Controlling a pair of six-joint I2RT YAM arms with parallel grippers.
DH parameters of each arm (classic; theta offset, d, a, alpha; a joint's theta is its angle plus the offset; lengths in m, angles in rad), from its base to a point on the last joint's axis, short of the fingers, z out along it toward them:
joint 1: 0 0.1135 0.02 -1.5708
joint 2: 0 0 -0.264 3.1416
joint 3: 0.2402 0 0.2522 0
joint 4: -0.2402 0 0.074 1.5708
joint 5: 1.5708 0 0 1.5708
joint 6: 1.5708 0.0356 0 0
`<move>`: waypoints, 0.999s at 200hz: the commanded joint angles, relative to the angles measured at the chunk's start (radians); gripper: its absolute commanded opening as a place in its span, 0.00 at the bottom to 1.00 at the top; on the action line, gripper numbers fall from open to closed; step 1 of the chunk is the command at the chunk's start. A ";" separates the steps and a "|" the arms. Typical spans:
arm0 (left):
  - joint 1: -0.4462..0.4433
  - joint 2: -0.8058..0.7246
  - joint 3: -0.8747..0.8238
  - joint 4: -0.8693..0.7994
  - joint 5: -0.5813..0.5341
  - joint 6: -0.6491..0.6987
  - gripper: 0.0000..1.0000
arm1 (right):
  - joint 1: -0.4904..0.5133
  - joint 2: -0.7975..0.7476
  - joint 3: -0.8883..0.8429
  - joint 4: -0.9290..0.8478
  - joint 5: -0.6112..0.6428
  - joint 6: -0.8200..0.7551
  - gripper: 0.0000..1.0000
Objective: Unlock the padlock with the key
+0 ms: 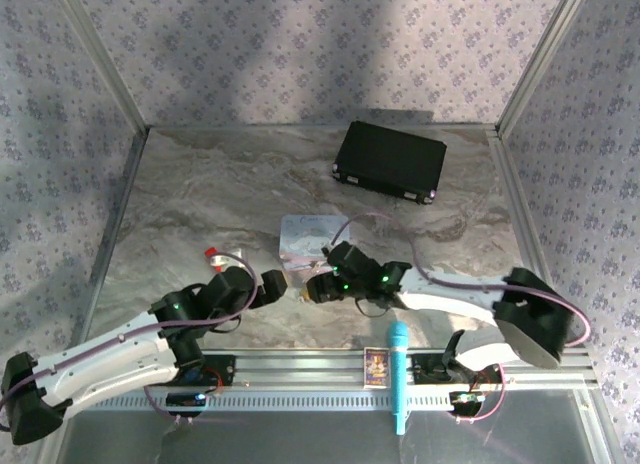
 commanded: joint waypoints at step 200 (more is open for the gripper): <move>0.008 0.066 0.026 0.040 -0.009 0.022 1.00 | 0.084 0.215 -0.069 0.254 0.087 0.242 0.25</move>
